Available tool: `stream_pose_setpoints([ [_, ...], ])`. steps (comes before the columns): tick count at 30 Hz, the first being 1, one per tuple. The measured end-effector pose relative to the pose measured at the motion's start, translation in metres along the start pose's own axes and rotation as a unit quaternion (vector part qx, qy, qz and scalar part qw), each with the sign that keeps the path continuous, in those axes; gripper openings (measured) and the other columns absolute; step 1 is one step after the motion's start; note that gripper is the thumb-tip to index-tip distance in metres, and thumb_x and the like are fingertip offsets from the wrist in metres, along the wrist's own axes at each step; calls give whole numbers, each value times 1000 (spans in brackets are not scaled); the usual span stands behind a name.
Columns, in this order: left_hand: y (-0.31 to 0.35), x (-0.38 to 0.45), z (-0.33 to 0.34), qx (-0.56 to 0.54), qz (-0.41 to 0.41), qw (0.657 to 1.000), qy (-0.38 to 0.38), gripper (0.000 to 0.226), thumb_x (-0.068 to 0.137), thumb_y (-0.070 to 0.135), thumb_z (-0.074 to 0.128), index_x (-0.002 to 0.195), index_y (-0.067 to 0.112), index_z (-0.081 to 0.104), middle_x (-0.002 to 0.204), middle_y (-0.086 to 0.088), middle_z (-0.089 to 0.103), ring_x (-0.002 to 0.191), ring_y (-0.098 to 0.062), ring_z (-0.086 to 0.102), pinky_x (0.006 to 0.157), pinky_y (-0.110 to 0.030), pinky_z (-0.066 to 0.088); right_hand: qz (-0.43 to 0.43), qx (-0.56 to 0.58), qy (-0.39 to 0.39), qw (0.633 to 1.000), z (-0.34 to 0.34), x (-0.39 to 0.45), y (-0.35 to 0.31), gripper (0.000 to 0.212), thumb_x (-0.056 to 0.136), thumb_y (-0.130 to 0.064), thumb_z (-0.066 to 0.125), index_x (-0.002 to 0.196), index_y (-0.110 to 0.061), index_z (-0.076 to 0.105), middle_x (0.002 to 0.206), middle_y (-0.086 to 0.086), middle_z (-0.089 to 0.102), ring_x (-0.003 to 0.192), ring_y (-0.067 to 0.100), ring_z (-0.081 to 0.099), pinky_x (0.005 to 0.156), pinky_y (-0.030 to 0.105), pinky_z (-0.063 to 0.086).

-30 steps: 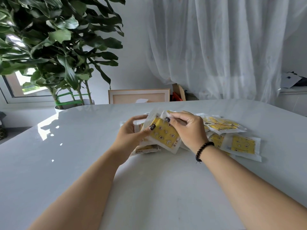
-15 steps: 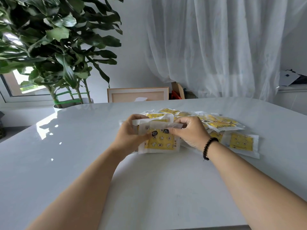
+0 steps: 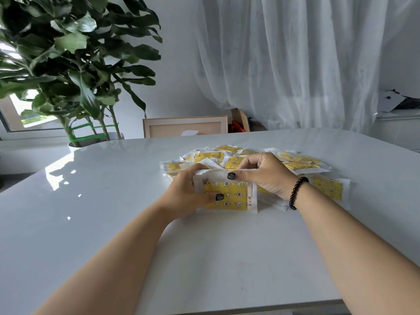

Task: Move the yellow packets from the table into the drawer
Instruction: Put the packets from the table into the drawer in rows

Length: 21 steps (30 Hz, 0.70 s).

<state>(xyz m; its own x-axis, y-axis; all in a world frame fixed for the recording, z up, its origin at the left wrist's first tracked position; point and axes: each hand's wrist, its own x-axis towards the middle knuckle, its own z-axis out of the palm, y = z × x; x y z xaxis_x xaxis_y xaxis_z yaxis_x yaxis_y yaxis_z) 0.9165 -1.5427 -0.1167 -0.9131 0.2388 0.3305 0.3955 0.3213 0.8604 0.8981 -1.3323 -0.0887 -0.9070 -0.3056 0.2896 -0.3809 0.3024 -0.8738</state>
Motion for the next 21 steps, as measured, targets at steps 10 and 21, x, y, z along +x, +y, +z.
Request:
stream_pose_setpoints([
  [10, -8, 0, -4, 10, -43, 999, -30, 44, 66, 15, 83, 107, 10, 68, 100, -3, 74, 94, -20, 71, 85, -43, 57, 22, -50, -60, 997, 0, 0, 6, 16, 70, -22, 81, 82, -14, 75, 75, 3, 67, 73, 10, 57, 71, 22, 45],
  [21, 2, 5, -37, -353, -57, 898, 256, 28, 83, -5, 61, 97, 18, 67, 90, -2, 74, 82, -18, 70, 71, -29, 59, -9, -113, 250, 962, -11, 8, 24, 7, 85, -16, 67, 83, -22, 68, 80, -5, 68, 76, 10, 62, 69, 19, 50],
])
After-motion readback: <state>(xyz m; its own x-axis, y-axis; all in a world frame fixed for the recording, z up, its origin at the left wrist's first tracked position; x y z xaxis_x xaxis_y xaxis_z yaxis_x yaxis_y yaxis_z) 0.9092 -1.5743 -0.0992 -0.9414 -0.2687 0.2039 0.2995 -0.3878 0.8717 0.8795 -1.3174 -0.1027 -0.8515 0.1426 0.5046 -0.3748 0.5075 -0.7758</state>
